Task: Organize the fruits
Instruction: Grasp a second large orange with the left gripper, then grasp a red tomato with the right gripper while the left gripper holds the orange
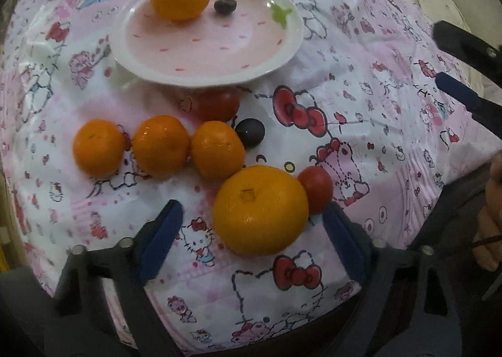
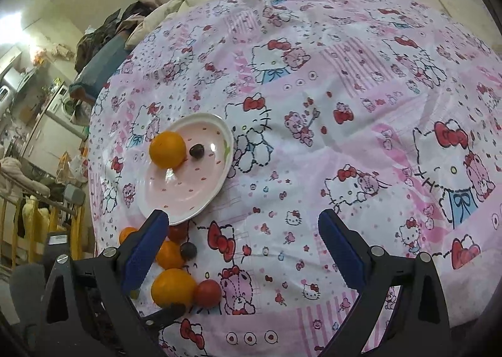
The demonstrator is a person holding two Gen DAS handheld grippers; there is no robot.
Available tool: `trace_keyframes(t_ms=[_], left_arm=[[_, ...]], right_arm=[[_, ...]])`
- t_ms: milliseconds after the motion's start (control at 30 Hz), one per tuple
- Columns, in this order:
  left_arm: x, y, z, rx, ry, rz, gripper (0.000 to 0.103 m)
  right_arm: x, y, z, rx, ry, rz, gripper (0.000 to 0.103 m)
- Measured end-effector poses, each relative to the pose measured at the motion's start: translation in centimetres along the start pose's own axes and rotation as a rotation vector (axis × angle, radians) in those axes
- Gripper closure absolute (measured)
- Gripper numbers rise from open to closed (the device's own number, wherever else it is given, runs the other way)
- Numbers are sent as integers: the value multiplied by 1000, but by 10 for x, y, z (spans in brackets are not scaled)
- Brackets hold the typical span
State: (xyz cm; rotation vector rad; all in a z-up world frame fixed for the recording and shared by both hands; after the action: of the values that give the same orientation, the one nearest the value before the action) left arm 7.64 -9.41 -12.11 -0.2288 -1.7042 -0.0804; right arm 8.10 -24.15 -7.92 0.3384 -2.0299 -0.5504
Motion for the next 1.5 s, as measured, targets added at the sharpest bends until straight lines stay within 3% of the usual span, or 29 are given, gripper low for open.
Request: trace_keyframes(t_ms=[133,200,400,767,1033,1167,1333,1433,1500], left_arm=[[-8,2,-7,14,16,21,31],[-9,3,-10,23,25,55,43],[-7,3,-9,-7,18,41,48],[31,8,-3,-12,-72,48,50],[100,47,-13,42,-248,-41,50],[116,69,-22,48,-290,-110,50],[112,93,-27,122,-297,-124,50],[106,99,-27,142,-300,-132,50],[102,102,-27,159,-294,-128,50]], right_arm=[[2,-3,0,-5,-2,-1,5],[2,-3,0,-9,-4,-4,5],[1,-1,0,-3,4,-8,5],[0,-3,-1,-10,1,2,5],[-2,2,0,17,20,-3,5],[-6,5,2,32,39,-8,5],[-14,10,8,80,78,33,6],[-22,12,13,100,125,33,14],[-35,16,20,129,192,34,27]])
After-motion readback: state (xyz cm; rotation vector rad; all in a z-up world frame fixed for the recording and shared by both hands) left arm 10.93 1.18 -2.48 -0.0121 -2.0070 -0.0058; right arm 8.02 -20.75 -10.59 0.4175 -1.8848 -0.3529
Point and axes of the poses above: each gripper's, at about its wrist camera, not at the fingertips, and x roughly against the way its jaws point, y to its left, z to its underside, the point moved 2 cm from there along -x, roughly the way its jaws point, and after that the axes turned 8 degrees about -z, right-handed, at the moved point
